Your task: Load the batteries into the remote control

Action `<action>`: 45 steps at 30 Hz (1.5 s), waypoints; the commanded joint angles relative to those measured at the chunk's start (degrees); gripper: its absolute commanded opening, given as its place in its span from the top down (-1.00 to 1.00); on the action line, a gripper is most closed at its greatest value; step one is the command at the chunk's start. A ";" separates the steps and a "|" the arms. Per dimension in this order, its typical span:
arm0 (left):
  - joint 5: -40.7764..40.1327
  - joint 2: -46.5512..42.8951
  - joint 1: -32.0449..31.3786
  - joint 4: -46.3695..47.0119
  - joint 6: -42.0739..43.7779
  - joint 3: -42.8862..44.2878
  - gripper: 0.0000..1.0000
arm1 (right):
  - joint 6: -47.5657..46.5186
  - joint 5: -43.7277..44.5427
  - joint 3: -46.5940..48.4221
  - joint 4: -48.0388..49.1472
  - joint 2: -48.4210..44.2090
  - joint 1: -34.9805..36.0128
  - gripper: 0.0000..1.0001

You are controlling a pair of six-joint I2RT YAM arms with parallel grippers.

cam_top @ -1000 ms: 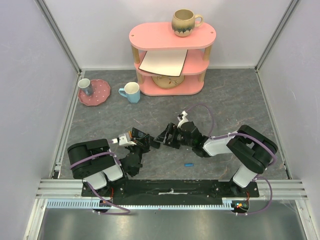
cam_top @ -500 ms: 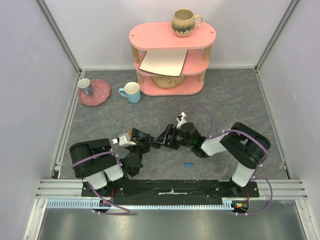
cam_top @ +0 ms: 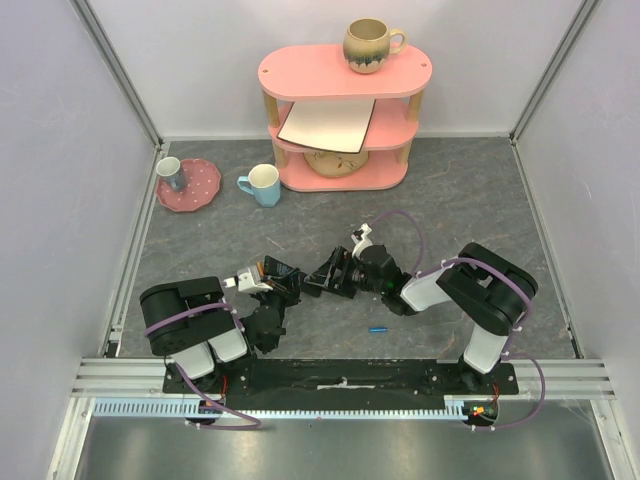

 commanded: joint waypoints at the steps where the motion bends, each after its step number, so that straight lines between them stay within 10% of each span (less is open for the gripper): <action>1: -0.65 1.55 -0.73 6.88 2.03 -7.20 0.96 | -0.39 0.24 1.82 0.54 0.96 0.02 -0.68; 34: -0.56 1.37 -1.17 6.88 3.35 -6.67 0.96 | -1.09 -0.81 3.06 -3.51 2.81 -0.16 -0.32; 45: -0.65 1.29 -1.17 6.88 3.70 -6.76 0.96 | 0.23 0.95 2.35 -3.24 -0.87 -0.25 -0.65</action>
